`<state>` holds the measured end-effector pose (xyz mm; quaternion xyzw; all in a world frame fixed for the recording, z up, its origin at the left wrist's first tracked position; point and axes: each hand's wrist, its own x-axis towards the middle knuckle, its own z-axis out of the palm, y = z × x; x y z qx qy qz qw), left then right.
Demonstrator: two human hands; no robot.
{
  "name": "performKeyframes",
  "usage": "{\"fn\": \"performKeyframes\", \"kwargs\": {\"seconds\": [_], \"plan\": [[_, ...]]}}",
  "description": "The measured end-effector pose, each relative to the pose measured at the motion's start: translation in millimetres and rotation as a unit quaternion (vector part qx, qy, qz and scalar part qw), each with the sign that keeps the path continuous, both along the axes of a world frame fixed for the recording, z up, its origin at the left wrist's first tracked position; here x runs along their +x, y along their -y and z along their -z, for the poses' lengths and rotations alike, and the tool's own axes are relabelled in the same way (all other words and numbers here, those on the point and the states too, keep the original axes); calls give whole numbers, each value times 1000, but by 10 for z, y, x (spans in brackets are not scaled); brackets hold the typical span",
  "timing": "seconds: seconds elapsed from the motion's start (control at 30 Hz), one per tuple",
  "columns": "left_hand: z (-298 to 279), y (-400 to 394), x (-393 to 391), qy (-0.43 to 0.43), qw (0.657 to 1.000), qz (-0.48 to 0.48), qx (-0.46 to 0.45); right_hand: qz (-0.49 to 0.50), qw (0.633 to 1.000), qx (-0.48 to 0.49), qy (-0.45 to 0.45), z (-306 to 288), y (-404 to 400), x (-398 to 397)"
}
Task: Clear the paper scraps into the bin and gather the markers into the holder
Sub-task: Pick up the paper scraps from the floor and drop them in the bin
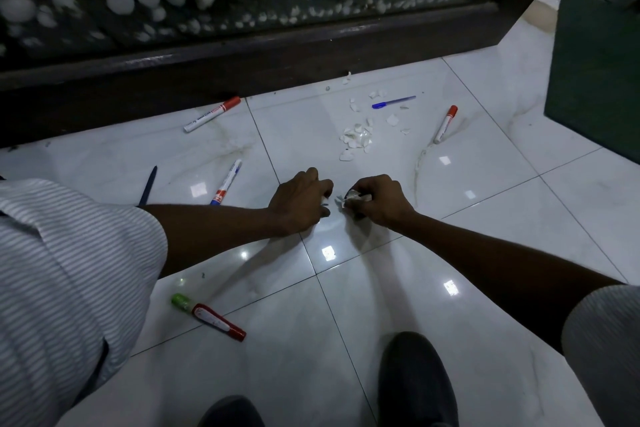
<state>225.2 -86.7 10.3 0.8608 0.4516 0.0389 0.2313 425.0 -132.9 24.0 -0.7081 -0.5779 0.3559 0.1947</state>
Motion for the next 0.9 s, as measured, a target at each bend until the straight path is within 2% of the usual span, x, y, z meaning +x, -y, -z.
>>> {"fn": "performKeyframes", "kwargs": {"seconds": [0.2, 0.6, 0.8, 0.9], "plan": [[28, -42, 29, 8, 1000, 5, -9, 21, 1000, -2, -3, 11, -13, -1], [-137, -200, -161, 97, 980, -111, -131, 21, 1000, 6, -21, -46, -30, -154], [-245, -213, -264, 71, 985, -48, -153, 6, 1000, 2, -19, -63, 3, -178], [-259, -185, -275, 75, 983, -50, -159, -7, 1000, 7, -2, -86, 2, -200]]}}
